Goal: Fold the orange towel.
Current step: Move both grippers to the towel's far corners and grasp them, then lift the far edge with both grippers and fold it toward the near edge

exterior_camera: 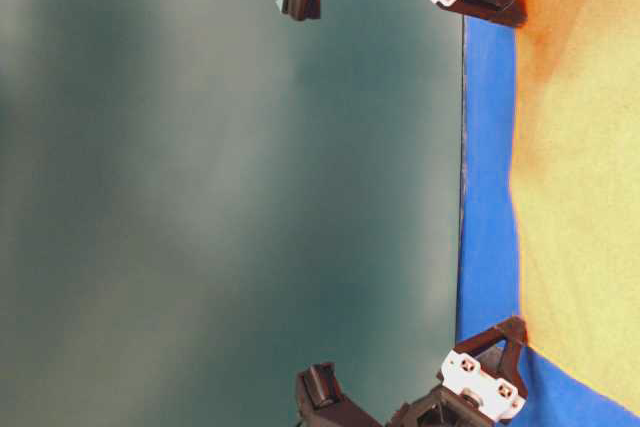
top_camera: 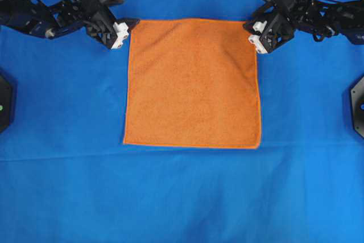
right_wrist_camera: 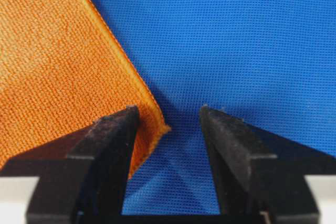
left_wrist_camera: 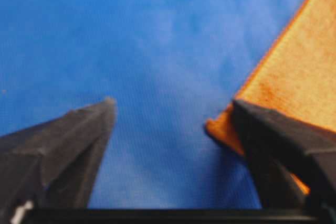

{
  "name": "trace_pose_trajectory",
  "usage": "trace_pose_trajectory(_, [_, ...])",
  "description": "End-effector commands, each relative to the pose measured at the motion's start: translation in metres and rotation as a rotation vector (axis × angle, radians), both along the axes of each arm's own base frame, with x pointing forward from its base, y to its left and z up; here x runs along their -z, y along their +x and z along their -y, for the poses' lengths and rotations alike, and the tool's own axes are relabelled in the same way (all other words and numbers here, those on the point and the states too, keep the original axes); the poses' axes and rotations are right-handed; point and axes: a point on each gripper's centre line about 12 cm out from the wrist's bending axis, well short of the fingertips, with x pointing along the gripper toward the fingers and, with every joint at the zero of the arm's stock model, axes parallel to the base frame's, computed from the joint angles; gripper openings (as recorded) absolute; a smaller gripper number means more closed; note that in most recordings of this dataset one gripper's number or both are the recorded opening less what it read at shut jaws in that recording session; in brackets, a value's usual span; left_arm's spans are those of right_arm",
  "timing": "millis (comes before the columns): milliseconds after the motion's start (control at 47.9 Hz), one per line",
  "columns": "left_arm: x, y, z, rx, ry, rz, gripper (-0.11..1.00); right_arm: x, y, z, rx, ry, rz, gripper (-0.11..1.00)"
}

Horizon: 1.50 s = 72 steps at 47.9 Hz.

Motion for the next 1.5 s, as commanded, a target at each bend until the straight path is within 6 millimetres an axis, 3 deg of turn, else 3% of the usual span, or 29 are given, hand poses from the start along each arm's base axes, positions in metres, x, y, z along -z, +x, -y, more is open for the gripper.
trace_pose_trajectory(0, [-0.004, 0.003, -0.003, -0.003, 0.009, 0.014, 0.88, -0.007, 0.004, 0.004, -0.003, -0.023, 0.027, 0.52])
trace_pose_trajectory(104, [-0.003, 0.005, 0.002, 0.021, 0.01, 0.001, 0.75, -0.005, 0.004, 0.003, -0.009, -0.023, 0.018, 0.37])
trace_pose_trajectory(230, [-0.002, 0.009, 0.009, 0.063, 0.029, -0.023, 0.42, -0.004, 0.003, 0.003, -0.016, -0.026, 0.012, 0.04])
trace_pose_trajectory(334, [-0.001, 0.012, 0.014, 0.099, 0.045, -0.042, 0.14, -0.005, 0.004, 0.003, -0.018, -0.028, 0.014, 0.01])
trace_pose_trajectory(417, [-0.001, 0.013, 0.016, 0.108, 0.046, -0.047, 0.01, -0.005, 0.004, 0.003, -0.018, -0.03, 0.017, 0.01])
trace_pose_trajectory(647, [-0.004, 0.015, 0.018, 0.115, 0.047, -0.046, 0.01, -0.007, 0.006, 0.005, -0.014, -0.034, 0.027, 0.01])
trace_pose_trajectory(939, [-0.039, 0.017, 0.017, 0.116, 0.081, 0.001, 0.01, -0.029, 0.006, 0.004, -0.007, -0.061, 0.083, 0.01])
trace_pose_trajectory(1168, [-0.055, 0.017, 0.02, 0.124, 0.093, 0.021, 0.01, -0.042, 0.004, 0.0, -0.011, -0.082, 0.113, 0.01])
trace_pose_trajectory(1335, [-0.057, 0.02, 0.029, 0.145, 0.082, 0.018, 0.01, -0.041, 0.006, -0.005, -0.026, -0.076, 0.111, 0.01])
trace_pose_trajectory(1481, [-0.067, 0.022, 0.048, 0.195, 0.064, 0.006, 0.01, -0.045, 0.007, -0.023, -0.062, -0.055, 0.103, 0.01])
